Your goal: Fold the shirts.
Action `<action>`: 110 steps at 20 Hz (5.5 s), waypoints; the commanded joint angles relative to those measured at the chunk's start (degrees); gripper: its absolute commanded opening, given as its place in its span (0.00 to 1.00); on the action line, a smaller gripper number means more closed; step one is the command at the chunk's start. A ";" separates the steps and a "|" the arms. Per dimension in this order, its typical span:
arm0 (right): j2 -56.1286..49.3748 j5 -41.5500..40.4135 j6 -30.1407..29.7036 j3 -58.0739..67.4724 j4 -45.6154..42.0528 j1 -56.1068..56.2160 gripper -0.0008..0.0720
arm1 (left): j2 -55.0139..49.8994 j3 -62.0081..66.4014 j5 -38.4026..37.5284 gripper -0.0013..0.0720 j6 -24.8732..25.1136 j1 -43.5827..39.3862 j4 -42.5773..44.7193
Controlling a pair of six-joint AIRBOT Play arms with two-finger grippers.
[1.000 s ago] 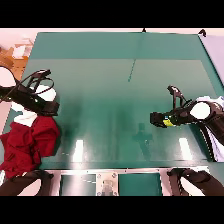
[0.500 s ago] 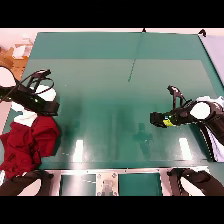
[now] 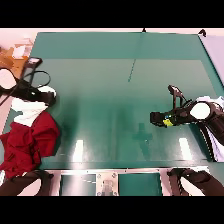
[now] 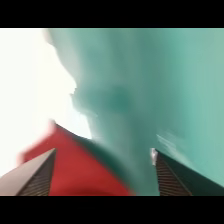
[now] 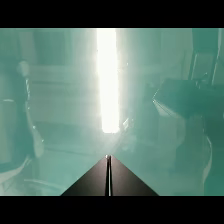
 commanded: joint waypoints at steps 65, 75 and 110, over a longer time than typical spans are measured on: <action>-29.92 -7.85 -22.99 11.39 29.81 -8.90 0.45 | -30.14 -8.90 22.93 0.99 23.52 -13.31 -67.25; -21.27 1.20 -24.63 25.66 29.81 -14.01 0.03 | -21.00 5.42 12.15 0.05 23.06 -4.55 -66.10; -14.05 -19.17 -26.16 4.74 23.17 -17.07 0.47 | -34.45 23.21 1.25 1.00 18.47 12.94 -50.73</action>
